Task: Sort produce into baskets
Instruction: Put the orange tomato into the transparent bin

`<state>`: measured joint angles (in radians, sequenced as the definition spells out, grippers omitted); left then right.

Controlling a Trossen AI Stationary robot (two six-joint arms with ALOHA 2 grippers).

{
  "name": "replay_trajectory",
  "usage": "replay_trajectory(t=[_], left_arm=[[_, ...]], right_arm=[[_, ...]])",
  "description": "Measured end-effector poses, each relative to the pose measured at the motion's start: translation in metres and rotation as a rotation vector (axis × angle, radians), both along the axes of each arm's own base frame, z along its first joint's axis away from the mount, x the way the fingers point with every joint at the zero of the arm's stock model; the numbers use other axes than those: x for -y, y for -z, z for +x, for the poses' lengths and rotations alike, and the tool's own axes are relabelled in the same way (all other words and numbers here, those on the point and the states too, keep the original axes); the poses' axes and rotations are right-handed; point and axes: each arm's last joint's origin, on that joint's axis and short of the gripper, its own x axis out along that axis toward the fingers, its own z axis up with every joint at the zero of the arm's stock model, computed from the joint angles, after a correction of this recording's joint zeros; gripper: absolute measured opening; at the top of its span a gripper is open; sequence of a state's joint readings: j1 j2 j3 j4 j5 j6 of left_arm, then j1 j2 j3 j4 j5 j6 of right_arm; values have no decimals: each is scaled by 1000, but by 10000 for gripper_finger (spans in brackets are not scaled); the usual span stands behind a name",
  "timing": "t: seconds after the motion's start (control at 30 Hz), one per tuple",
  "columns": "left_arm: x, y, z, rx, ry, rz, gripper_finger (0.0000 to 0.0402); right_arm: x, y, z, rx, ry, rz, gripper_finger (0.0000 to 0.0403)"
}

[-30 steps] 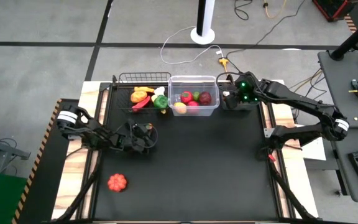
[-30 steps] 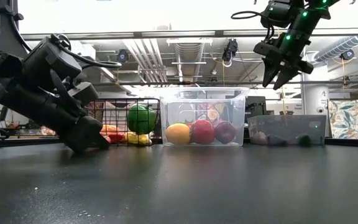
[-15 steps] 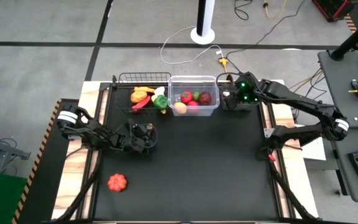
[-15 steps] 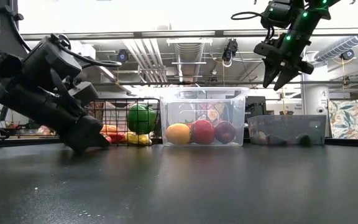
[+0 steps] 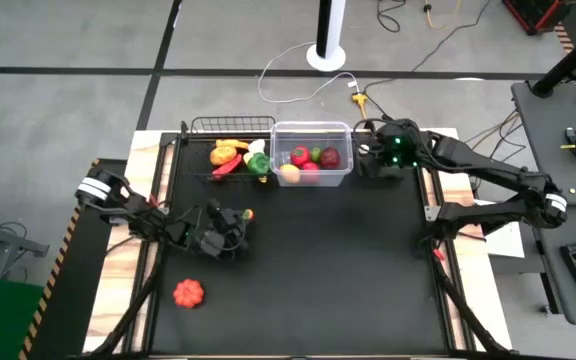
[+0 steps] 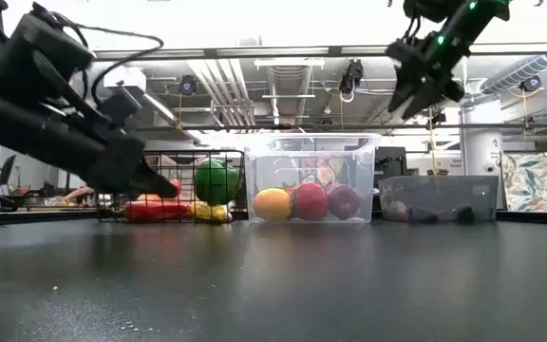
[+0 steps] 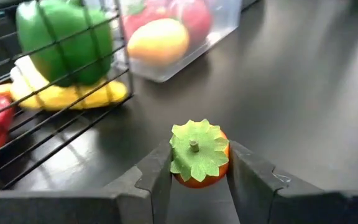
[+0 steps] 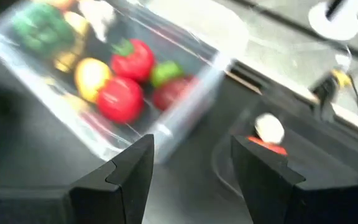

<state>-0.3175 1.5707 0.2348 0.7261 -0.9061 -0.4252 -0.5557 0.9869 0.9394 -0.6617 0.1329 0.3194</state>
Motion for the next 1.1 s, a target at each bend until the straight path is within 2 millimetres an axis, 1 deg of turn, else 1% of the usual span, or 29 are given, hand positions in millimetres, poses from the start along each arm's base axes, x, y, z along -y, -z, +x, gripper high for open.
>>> replay_trajectory(t=[0.13,0.23,0.47,0.6,0.73,0.9,1.0,1.1], left_arm=[[11,-14,-1,65,54,-18,117],[19,-28,1,116,102,-12,117],[35,-65,10,203,240,47,117],[42,-81,19,234,349,61,117],[47,-96,26,302,426,79,117],[50,-108,29,423,501,72,117],[51,-113,28,492,523,48,117],[48,-117,31,525,515,10,117]], right_arm=[[-14,-11,6,74,-92,-70,203],[-27,-18,13,121,-179,-116,203],[-63,-28,36,231,-392,-224,203],[-93,-24,55,250,-528,-289,203],[-122,-20,72,269,-645,-375,203],[-157,-12,91,288,-788,-493,203],[-174,-6,101,283,-866,-588,203],[-188,2,112,280,-931,-679,203]])
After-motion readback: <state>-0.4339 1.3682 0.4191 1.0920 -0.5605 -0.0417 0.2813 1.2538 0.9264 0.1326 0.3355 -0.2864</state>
